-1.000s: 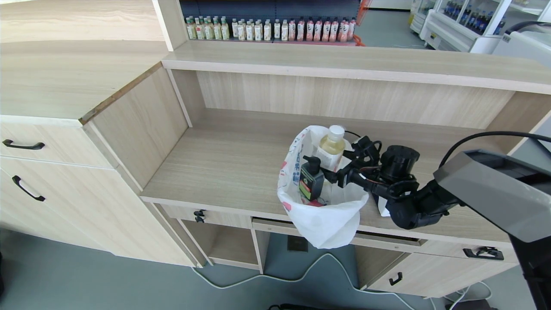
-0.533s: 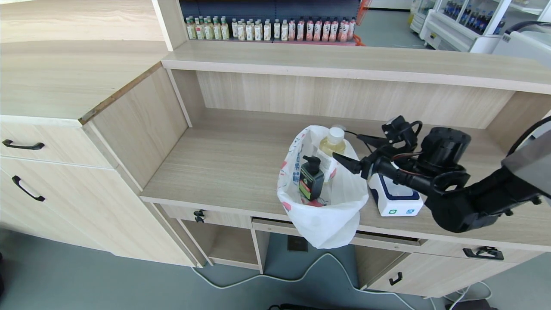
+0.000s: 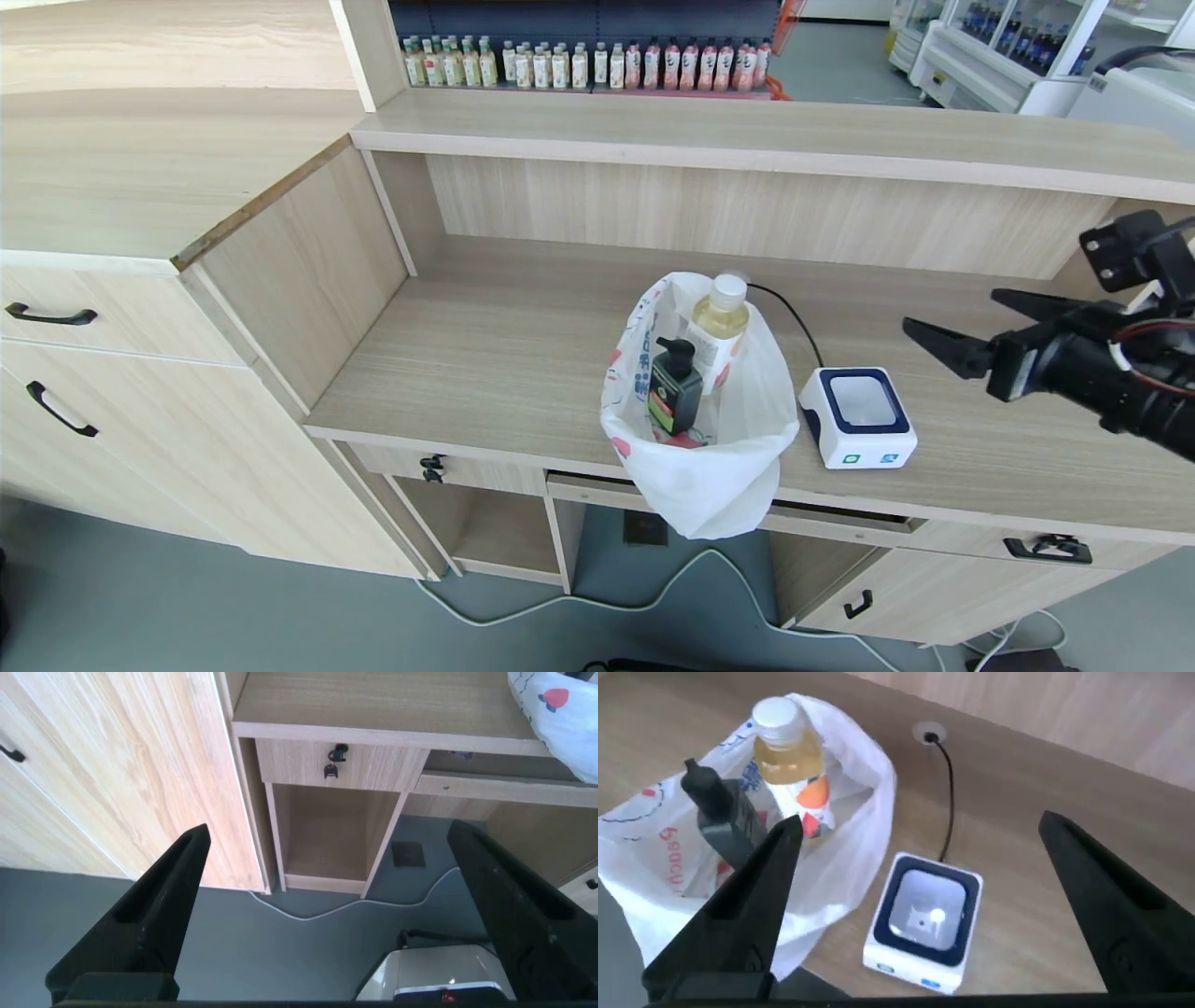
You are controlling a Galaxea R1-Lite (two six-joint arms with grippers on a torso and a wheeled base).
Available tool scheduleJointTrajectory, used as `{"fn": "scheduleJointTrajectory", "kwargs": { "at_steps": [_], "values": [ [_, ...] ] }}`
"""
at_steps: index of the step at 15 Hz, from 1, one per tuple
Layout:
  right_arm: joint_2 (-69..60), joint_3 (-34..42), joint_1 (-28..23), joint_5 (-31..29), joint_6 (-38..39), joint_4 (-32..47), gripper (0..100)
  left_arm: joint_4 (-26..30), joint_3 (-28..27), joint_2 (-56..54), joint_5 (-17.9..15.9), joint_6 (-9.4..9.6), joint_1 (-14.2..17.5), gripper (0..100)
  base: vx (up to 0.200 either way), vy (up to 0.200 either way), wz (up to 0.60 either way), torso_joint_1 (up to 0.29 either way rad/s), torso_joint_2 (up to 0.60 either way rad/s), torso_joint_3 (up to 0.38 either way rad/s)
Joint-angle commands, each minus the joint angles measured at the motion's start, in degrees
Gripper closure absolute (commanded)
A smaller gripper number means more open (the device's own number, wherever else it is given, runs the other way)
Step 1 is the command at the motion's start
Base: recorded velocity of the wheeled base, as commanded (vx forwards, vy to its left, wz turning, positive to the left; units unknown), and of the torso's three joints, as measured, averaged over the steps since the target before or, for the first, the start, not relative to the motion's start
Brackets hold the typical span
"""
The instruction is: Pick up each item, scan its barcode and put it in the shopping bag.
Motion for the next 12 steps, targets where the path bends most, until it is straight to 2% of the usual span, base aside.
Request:
{"fn": "scheduleJointTrajectory", "kwargs": {
  "at_steps": [1,2,3,5,6,12],
  "values": [
    [-12.83,9.84,-3.58,-3.42,1.67,2.33,0,0.00,0.00,0.09,-0.01,0.02,0.00,0,0.000,0.000,0.00,0.000,0.00,0.000],
    [-14.67,12.75,-4.37,-4.56,1.67,2.42,0,0.00,0.00,0.09,-0.01,0.02,0.00,0,0.000,0.000,0.00,0.000,0.00,0.000],
    [-20.38,20.57,-4.99,-6.40,2.99,2.85,0,0.00,0.00,0.09,-0.01,0.02,0.00,0,0.000,0.000,0.00,0.000,0.00,0.000],
    [-29.26,30.76,-5.43,-7.11,5.89,4.00,0,0.00,0.00,0.09,-0.01,0.02,0.00,0,0.000,0.000,0.00,0.000,0.00,0.000],
    [-35.15,33.40,-6.30,-7.11,6.86,7.60,0,0.00,0.00,0.09,-0.01,0.02,0.00,0,0.000,0.000,0.00,0.000,0.00,0.000],
    [-73.12,33.49,-5.16,-6.93,7.39,41.26,0,0.00,0.00,0.09,-0.01,0.02,0.00,0,0.000,0.000,0.00,0.000,0.00,0.000]
  ]
}}
